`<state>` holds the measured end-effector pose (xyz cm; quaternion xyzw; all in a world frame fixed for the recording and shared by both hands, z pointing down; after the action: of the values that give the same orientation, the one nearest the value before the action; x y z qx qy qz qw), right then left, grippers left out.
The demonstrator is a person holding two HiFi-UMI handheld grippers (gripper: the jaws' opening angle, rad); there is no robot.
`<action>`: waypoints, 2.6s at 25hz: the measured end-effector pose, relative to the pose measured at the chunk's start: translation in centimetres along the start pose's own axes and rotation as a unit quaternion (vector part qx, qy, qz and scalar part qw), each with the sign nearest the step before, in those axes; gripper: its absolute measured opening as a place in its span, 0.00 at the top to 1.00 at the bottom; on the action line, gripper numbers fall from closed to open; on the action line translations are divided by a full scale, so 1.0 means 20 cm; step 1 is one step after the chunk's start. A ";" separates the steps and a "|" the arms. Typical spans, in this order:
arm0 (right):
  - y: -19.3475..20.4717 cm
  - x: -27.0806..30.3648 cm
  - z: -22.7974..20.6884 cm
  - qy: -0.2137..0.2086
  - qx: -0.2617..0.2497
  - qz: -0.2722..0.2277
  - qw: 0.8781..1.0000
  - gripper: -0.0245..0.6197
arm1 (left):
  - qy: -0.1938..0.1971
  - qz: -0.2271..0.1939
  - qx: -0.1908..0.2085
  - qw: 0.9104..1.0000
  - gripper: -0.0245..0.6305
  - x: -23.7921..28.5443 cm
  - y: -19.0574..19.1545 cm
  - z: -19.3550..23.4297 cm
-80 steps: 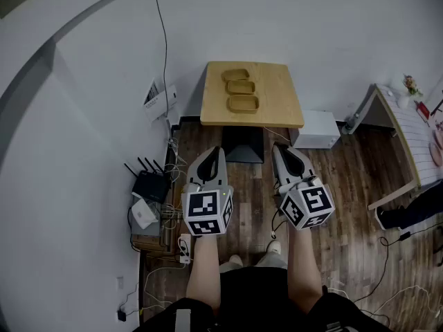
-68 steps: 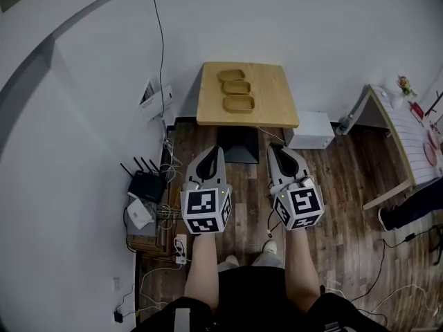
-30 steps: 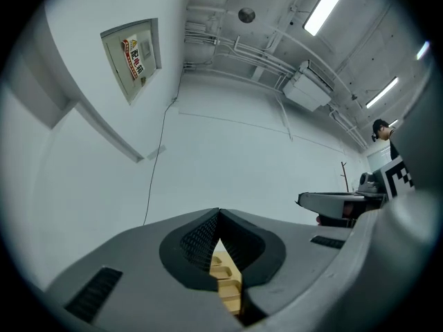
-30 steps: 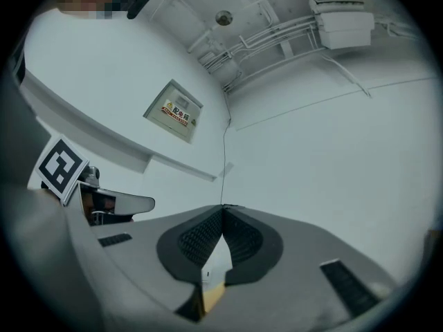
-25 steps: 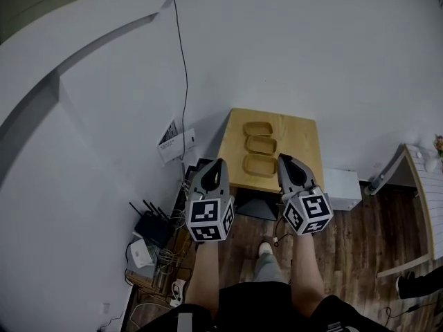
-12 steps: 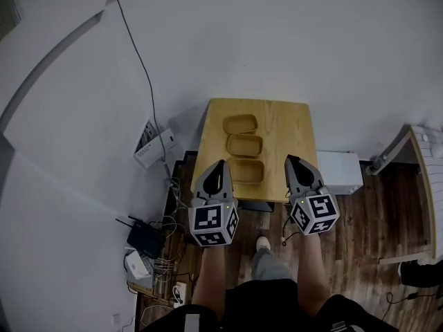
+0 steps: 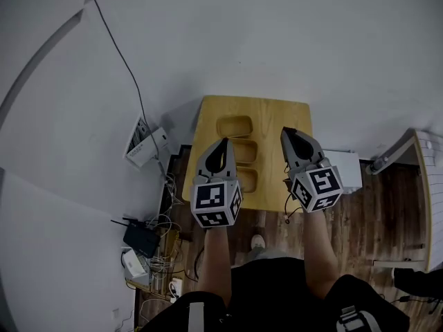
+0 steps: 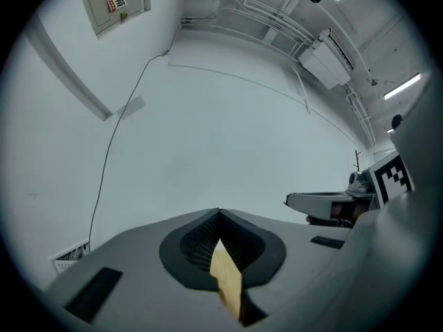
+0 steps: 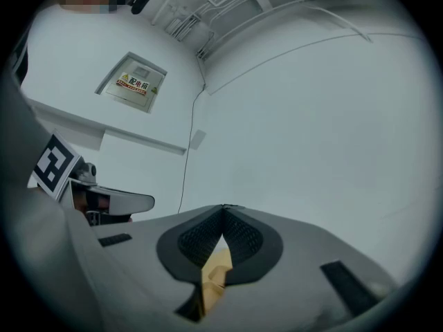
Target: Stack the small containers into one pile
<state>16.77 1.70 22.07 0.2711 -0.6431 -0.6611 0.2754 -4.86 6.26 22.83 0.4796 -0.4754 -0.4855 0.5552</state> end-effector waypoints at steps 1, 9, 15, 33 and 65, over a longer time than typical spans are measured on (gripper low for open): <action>-0.03 0.04 -0.02 -0.006 -0.003 -0.008 1.000 0.96 | 0.000 0.007 0.005 1.000 0.96 0.03 -0.02 0.01; -0.07 0.24 -0.06 -0.032 0.005 -0.033 0.999 0.96 | 0.002 0.031 0.034 0.999 0.96 0.18 -0.10 0.08; -0.02 0.38 -0.07 -0.006 0.017 0.015 1.000 0.96 | 0.025 0.078 0.024 0.996 0.96 0.33 -0.08 0.20; 0.37 0.60 -0.04 0.033 0.108 0.082 0.990 0.96 | 0.056 0.195 0.008 0.979 0.96 0.60 0.25 0.50; 1.17 0.40 0.04 0.066 0.232 0.282 0.929 0.73 | 0.047 0.401 -0.016 0.915 0.78 0.51 1.13 0.51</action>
<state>10.96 -3.97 45.47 0.1780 -0.8088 -0.3693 0.4217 -12.24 -3.13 46.76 0.2621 -0.5933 -0.2061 0.7327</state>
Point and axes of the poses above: the fingertips, and each gripper's own axes: x forward along the fingers, z to its left, y out of its underside, the point moved 10 cm from there along -x, backward along the fingers, and after that the axes turned 8 degrees about -y, right-handed, at the moved point
